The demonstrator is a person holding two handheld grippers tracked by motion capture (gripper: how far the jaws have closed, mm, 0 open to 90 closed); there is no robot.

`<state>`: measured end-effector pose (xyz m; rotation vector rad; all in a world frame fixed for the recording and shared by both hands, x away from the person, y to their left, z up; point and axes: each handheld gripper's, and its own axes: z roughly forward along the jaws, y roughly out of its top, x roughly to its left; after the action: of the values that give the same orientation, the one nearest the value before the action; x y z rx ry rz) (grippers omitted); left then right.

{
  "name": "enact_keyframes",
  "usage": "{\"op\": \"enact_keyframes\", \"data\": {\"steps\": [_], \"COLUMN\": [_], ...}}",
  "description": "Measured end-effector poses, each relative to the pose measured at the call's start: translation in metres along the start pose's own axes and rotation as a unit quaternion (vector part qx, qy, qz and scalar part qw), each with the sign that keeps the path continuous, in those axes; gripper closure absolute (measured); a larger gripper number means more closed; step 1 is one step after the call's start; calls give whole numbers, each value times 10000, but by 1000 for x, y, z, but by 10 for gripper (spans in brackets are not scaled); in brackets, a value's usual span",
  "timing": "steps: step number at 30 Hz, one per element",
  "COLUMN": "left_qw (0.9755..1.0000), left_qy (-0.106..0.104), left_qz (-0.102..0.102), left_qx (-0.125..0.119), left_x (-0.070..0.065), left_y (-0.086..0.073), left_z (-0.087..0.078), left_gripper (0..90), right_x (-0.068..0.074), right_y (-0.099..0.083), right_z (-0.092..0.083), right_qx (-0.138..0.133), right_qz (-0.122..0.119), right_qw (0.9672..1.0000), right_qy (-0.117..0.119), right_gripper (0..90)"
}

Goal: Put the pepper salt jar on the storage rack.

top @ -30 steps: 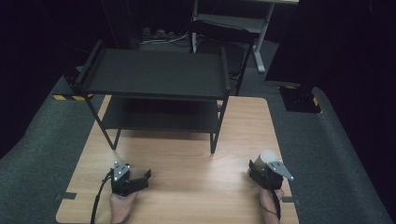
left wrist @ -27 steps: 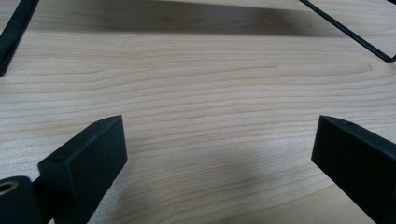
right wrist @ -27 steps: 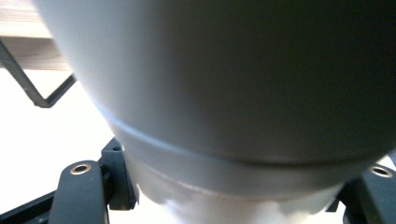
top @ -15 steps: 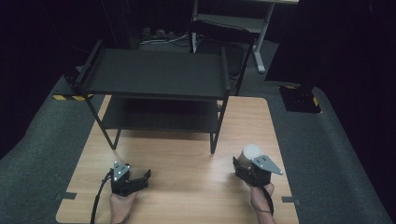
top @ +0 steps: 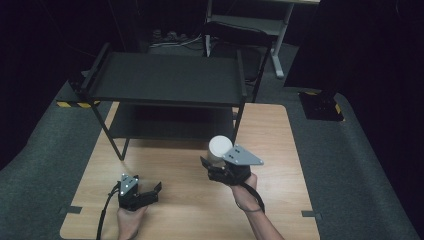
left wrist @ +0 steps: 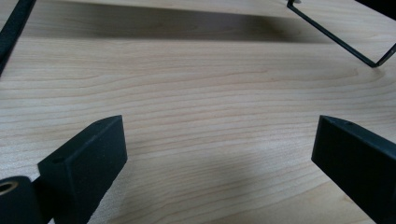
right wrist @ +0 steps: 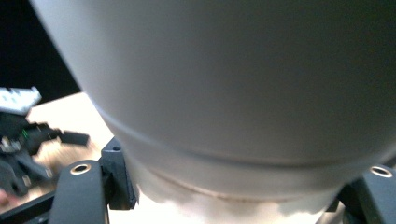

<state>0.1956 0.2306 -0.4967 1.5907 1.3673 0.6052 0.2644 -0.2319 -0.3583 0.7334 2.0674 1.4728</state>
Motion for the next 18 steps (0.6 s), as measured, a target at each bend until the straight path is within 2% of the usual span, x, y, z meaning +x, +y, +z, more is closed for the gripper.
{"op": "enact_keyframes", "data": {"steps": [2,5,8,10,11,18], "left_qw": [10000,10000,10000,10000,9999,9999], "left_qy": [4,-7,-16,-13,-21,-44], "left_qz": [-56,-58,-50,-59,-72,-60], "left_qx": [-43,-45,-48,-60,-79,-98], "left_x": [0,1,1,1,2,3], "left_y": [-1,-2,-2,-2,-3,-3], "left_z": [0,0,-1,-1,-2,-2], "left_gripper": [34,34,34,34,34,34], "right_x": [1,-1,-1,-1,-1,0], "right_y": [11,24,36,37,43,47], "right_z": [10,27,45,48,60,85], "right_qx": [-67,-128,-58,-37,53,184], "right_qz": [-32,72,85,84,116,199], "right_qw": [10000,9998,9999,10000,9999,9996], "right_qy": [58,106,41,31,-5,-98], "right_gripper": [288,288,288,288,288,288]}}
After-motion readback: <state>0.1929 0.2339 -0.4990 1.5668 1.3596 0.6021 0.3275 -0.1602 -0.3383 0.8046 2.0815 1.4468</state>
